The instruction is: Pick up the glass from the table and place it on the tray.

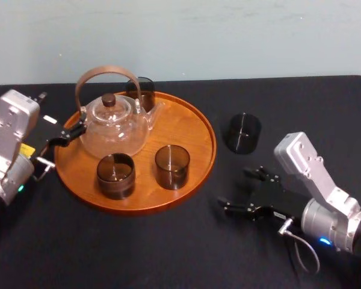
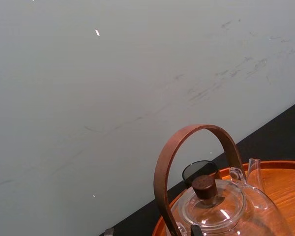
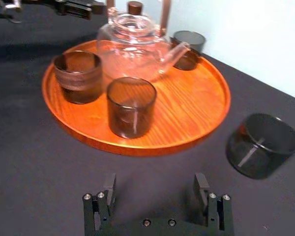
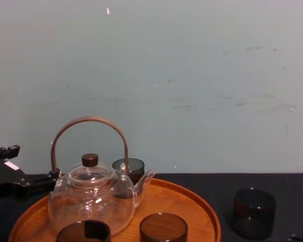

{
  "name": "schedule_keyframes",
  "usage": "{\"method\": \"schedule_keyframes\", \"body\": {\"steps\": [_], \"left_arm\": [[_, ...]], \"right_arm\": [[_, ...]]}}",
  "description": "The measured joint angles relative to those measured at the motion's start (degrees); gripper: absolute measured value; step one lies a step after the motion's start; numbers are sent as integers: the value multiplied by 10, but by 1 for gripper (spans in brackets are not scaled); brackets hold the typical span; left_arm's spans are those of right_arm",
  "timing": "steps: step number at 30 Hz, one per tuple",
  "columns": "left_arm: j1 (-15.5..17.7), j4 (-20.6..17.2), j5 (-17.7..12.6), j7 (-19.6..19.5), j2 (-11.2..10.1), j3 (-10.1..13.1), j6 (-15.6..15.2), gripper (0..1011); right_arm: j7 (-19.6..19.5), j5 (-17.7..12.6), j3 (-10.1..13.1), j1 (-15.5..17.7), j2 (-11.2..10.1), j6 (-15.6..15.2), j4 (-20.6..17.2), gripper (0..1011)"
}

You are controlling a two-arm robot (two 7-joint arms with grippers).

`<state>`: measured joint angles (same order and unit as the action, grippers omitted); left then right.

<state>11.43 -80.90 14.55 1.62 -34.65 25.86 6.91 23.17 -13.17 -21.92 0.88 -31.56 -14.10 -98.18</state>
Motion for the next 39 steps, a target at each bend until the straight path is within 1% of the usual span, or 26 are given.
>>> {"method": "schedule_keyframes", "body": {"steps": [11,14,18,22,30,36,39], "left_arm": [[0,0,0,0,0,0,0,1009],[0,0,0,0,0,0,0,1010],[0,0,0,0,0,0,0,1010],[0,0,0,0,0,0,0,1010],[0,0,0,0,0,0,0,1010],[0,0,0,0,0,0,0,1010],[0,0,0,0,0,0,0,1009]], "right_arm": [[-17,-1,37,13,-3,6,0,1002],[-22,-1,50,12,-2,7,7,1003],[-25,-1,58,8,0,8,16,1002],[-27,-1,69,-3,5,8,36,1002],[-26,1,79,-26,14,11,78,1003],[-19,2,80,-41,20,18,98,1002],[-14,4,76,-52,23,23,107,1002]]}}
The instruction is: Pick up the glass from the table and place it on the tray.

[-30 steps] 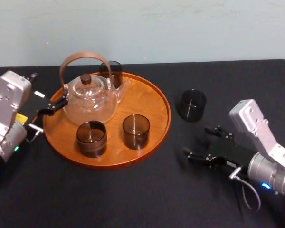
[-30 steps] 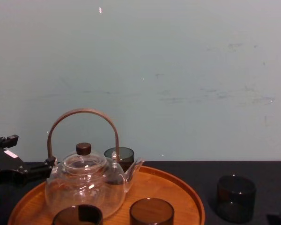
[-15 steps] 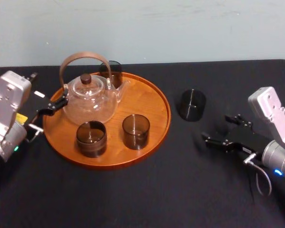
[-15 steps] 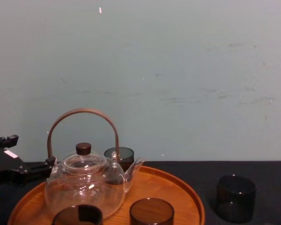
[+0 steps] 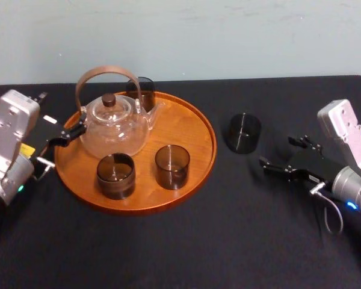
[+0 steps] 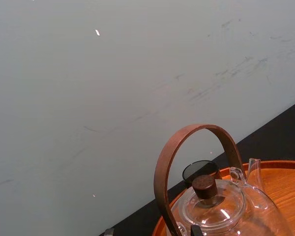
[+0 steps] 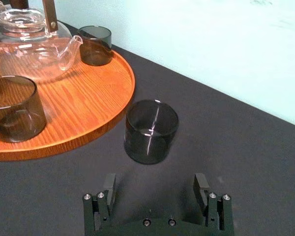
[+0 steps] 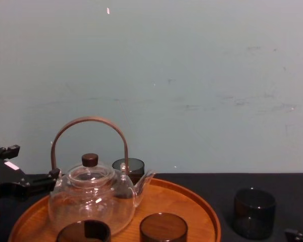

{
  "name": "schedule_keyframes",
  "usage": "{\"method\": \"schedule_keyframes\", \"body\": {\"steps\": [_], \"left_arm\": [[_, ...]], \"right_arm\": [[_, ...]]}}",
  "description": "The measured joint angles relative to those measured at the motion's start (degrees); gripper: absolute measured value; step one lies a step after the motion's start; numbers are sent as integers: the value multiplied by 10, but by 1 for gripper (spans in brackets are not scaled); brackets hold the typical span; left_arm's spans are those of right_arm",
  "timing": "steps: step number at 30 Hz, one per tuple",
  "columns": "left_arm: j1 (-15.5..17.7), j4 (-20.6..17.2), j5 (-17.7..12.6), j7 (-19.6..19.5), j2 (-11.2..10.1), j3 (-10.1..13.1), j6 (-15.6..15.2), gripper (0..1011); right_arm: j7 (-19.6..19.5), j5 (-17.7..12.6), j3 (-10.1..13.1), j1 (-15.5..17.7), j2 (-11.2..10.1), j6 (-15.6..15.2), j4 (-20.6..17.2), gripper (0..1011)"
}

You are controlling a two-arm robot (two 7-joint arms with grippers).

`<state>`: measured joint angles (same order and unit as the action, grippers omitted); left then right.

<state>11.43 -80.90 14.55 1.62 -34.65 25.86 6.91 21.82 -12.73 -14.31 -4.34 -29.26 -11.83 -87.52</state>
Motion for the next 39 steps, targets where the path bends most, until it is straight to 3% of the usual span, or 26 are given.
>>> {"method": "schedule_keyframes", "body": {"steps": [8,23,39], "left_arm": [[0,0,0,0,0,0,0,1010],[0,0,0,0,0,0,0,1009],[0,0,0,0,0,0,0,1009]], "right_arm": [[13,7,-16,-32,11,9,25,1002],[31,18,-46,-99,35,31,110,1002],[43,24,-62,-146,55,57,175,1002]]}}
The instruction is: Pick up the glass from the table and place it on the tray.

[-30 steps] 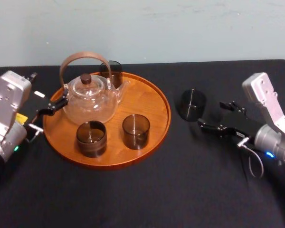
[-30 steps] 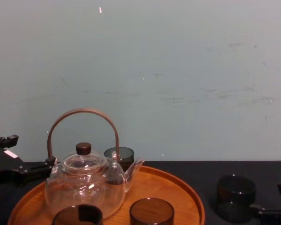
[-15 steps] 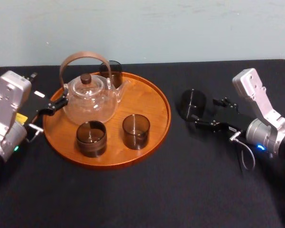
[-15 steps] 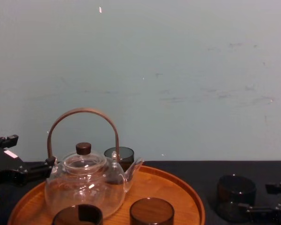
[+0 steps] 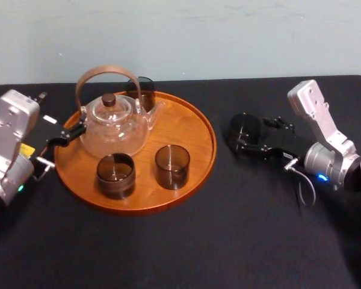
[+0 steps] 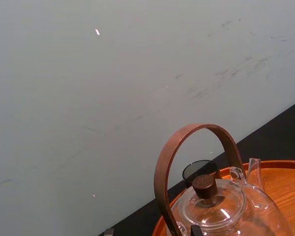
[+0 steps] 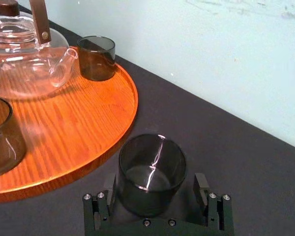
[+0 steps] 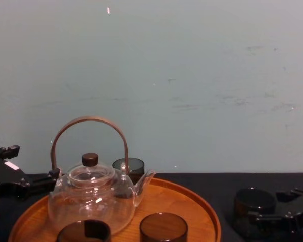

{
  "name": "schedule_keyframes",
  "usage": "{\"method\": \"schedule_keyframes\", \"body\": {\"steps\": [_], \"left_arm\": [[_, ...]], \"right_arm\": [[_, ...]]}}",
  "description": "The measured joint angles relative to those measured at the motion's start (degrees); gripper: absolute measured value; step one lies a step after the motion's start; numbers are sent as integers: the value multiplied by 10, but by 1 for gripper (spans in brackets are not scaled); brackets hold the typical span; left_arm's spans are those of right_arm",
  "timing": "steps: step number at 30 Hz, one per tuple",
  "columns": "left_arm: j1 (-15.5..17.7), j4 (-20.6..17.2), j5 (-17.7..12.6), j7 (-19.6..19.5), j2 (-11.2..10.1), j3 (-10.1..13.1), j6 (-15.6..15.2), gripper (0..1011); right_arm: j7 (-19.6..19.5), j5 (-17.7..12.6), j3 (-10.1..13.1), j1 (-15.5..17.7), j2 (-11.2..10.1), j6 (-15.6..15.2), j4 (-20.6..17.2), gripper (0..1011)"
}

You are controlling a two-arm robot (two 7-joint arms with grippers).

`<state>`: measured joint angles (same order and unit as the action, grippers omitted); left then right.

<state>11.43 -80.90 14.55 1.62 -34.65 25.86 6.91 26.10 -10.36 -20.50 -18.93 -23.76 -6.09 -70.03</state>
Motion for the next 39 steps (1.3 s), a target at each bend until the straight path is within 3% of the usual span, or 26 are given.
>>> {"method": "schedule_keyframes", "body": {"steps": [23,27,31,39], "left_arm": [[0,0,0,0,0,0,0,1010],[0,0,0,0,0,0,0,1010],[0,0,0,0,0,0,0,1010],[0,0,0,0,0,0,0,1009]], "right_arm": [[24,6,-21,-80,45,48,133,1002],[24,6,-21,-80,44,49,131,999],[24,6,-21,-78,43,48,128,924],[22,6,-20,-77,42,46,125,918]]}}
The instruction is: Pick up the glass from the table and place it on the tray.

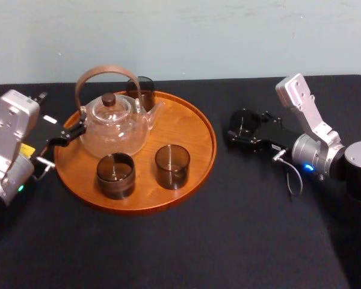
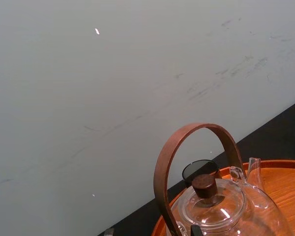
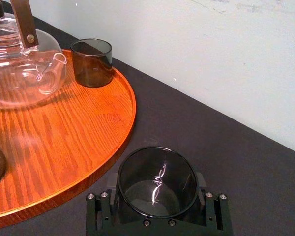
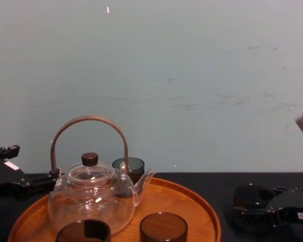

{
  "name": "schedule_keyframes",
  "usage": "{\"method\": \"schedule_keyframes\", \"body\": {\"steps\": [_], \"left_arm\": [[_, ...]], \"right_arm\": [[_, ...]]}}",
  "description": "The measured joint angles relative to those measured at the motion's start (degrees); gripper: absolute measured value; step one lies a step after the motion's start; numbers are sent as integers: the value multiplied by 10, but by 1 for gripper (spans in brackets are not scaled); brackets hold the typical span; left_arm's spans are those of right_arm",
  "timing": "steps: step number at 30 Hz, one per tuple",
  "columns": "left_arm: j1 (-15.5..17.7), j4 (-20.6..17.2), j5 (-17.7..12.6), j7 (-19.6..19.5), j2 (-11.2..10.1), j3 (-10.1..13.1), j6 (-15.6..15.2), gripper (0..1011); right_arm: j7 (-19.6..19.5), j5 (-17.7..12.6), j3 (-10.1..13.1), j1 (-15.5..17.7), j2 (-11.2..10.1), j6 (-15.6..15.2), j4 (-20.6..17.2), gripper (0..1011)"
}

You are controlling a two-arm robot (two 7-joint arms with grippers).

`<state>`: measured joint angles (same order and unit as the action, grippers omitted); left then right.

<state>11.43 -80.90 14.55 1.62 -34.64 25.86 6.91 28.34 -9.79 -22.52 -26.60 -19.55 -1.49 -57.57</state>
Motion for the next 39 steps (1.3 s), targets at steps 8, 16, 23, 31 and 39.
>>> {"method": "schedule_keyframes", "body": {"steps": [8,16,23,31,39], "left_arm": [[0,0,0,0,0,0,0,1010],[0,0,0,0,0,0,0,1010],[0,0,0,0,0,0,0,1010],[0,0,0,0,0,0,0,1010],[0,0,0,0,0,0,0,1009]], "right_arm": [[0,-1,1,1,0,0,-2,918],[21,-13,-1,-1,-5,6,-14,918],[25,-12,-12,-11,-7,-2,-33,918],[27,-4,-29,-42,6,-4,-21,918],[30,3,-43,-79,33,6,28,918]]}}
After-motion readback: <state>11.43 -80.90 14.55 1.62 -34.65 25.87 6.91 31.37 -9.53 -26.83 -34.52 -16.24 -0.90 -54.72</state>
